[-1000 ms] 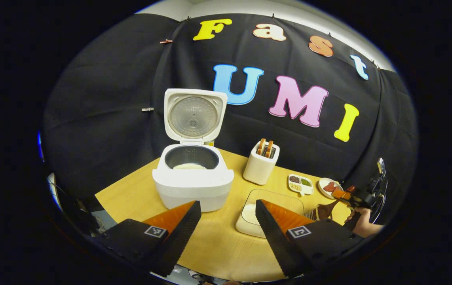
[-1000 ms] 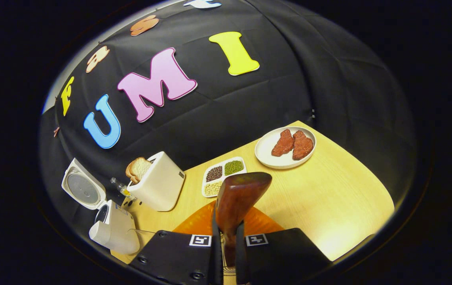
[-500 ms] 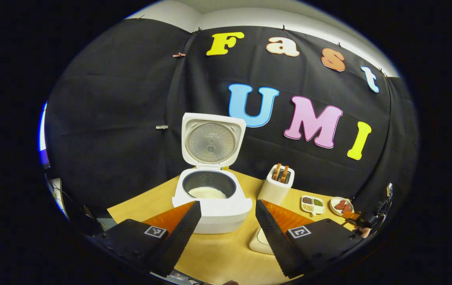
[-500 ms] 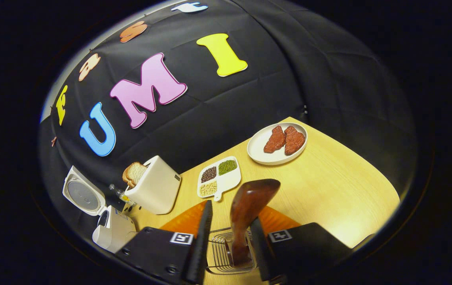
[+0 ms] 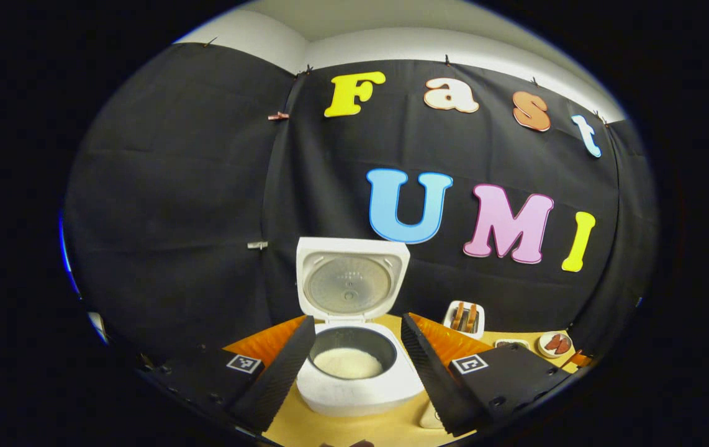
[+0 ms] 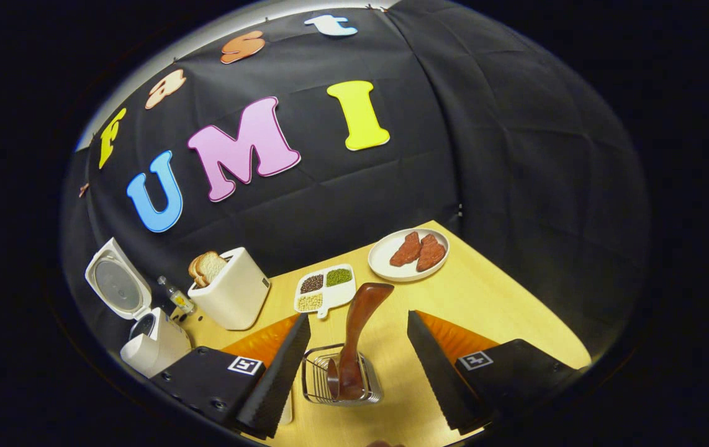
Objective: Close the left gripper, press the button to open the rice cooker; take a wooden spoon from the chopstick holder with the right hand, scoop a spoonful of rice and pour it into the rice cooker, then put the wooden spoon back into the chopstick holder.
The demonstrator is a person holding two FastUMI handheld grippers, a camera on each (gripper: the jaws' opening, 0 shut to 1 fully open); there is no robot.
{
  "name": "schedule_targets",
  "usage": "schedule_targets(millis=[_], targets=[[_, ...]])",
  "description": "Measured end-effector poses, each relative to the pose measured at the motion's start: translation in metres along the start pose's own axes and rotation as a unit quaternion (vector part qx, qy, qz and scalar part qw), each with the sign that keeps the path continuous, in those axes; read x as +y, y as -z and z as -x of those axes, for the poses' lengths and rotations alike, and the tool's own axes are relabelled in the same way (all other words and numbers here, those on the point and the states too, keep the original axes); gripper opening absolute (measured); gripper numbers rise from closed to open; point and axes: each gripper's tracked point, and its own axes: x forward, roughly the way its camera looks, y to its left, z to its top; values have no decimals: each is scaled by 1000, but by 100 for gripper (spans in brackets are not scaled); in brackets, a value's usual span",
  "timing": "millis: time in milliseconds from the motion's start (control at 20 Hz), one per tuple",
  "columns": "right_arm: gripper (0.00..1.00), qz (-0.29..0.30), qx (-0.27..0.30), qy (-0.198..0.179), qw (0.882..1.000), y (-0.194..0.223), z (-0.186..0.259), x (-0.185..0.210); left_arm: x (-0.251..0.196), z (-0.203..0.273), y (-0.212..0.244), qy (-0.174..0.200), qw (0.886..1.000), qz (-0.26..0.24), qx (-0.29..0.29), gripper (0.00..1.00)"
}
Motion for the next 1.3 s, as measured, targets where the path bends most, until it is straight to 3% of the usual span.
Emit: schedule_targets(millis=[350, 650, 900, 1000, 1150, 1300], targets=[[98, 45, -48, 26, 997, -22, 64, 8, -9, -74, -103, 35, 991, -80, -98, 95], [98, 36, -41, 53, 997, -8, 105, 16, -13, -152, -131, 58, 995, -11, -84, 94], [98, 52, -44, 66, 996, -7, 127, 24, 6, -230, -121, 49, 998, 24, -26, 95], [98, 50, -47, 70, 995, -9, 134, 27, 13, -261, -112, 43, 999, 17, -8, 95], [98, 51, -53, 74, 995, -13, 143, 27, 24, -298, -83, 27, 999, 0, 32, 95], [98, 55, -58, 73, 994, -15, 147, 30, 22, -319, -52, 22, 997, 20, 77, 95]])
